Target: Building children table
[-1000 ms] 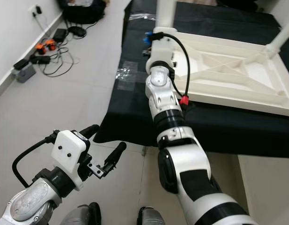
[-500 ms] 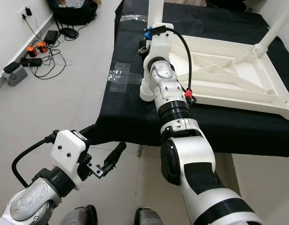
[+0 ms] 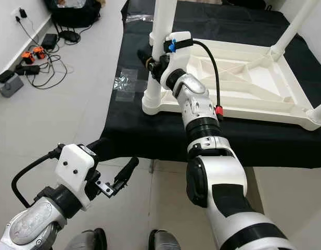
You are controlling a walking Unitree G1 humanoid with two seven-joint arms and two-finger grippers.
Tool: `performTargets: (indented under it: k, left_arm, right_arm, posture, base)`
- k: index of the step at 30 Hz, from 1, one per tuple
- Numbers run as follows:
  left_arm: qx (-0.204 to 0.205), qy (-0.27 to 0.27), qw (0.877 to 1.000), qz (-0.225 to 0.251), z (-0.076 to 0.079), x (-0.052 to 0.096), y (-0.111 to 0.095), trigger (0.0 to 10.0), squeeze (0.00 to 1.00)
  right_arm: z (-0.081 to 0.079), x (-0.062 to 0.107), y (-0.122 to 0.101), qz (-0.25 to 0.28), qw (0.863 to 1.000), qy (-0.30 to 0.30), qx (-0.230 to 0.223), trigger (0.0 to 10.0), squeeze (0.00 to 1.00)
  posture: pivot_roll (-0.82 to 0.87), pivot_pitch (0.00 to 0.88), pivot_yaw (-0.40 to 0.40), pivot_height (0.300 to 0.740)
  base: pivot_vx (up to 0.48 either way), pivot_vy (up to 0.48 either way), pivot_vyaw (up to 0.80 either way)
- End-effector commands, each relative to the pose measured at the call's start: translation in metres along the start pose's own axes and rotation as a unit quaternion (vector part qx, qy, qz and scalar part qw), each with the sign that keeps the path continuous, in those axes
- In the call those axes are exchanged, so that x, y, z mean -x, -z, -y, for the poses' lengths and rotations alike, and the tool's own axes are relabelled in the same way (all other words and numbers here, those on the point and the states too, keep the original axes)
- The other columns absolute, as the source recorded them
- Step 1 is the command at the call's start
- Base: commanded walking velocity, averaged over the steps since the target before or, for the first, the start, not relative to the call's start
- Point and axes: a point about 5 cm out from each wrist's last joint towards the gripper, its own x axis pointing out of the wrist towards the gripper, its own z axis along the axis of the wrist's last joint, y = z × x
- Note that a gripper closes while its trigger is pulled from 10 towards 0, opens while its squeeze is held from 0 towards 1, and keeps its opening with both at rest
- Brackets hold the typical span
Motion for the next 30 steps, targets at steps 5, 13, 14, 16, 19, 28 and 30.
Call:
performTargets:
  k: [5, 13, 14, 16, 19, 28, 30]
  left_arm:
    - [-0.003, 0.003, 1.0, -0.003, 0.0, 0.001, 0.001, 10.0, 0.0]
    - [-0.005, 0.003, 1.0, -0.002, 0.0, 0.001, 0.0, 10.0, 0.0]
    - [-0.005, 0.003, 1.0, -0.002, 0.0, 0.001, 0.0, 10.0, 0.0]
    - [-0.005, 0.003, 1.0, -0.002, 0.0, 0.001, 0.0, 10.0, 0.0]
    - [-0.006, 0.002, 1.0, -0.001, 0.0, 0.001, 0.0, 10.0, 0.0]
    - [-0.008, 0.001, 1.0, 0.002, 0.0, 0.0, -0.001, 10.0, 0.0]
    - [-0.009, 0.0, 1.0, 0.002, -0.001, 0.0, -0.001, 10.0, 0.0]
  right_arm:
    - [-0.013, 0.002, 0.039, -0.021, 0.995, -0.026, -0.092, 10.0, 0.0]
    - [-0.029, 0.013, 0.041, -0.008, 0.971, -0.205, -0.122, 10.0, 0.0]
    - [-0.031, 0.015, 0.042, -0.017, 0.968, -0.226, -0.111, 10.0, 0.0]
    - [-0.031, 0.013, 0.045, -0.029, 0.972, -0.217, -0.09, 10.0, 0.0]
    - [-0.029, 0.011, 0.046, -0.039, 0.979, -0.186, -0.071, 10.0, 0.0]
    - [0.0, 0.008, 0.052, -0.084, 0.996, 0.041, -0.013, 10.0, 0.0]
    - [0.02, 0.016, 0.052, -0.098, 0.982, 0.16, 0.006, 10.0, 0.0]
  posture:
    - [0.13, 0.264, -0.061, 0.74]
    - [0.13, 0.264, -0.062, 0.74]
    - [0.13, 0.264, -0.062, 0.74]
    - [0.13, 0.261, -0.062, 0.74]
    - [0.13, 0.261, -0.062, 0.74]
    - [0.13, 0.253, -0.061, 0.74]
    - [0.13, 0.244, -0.064, 0.74]
  base:
    - [0.0, 0.0, 0.0]
    - [0.0, 0.0, 0.0]
    - [0.0, 0.0, 0.0]
    - [0.0, 0.0, 0.0]
    - [0.0, 0.0, 0.0]
    - [0.0, 0.0, 0.0]
    - [0.0, 0.0, 0.0]
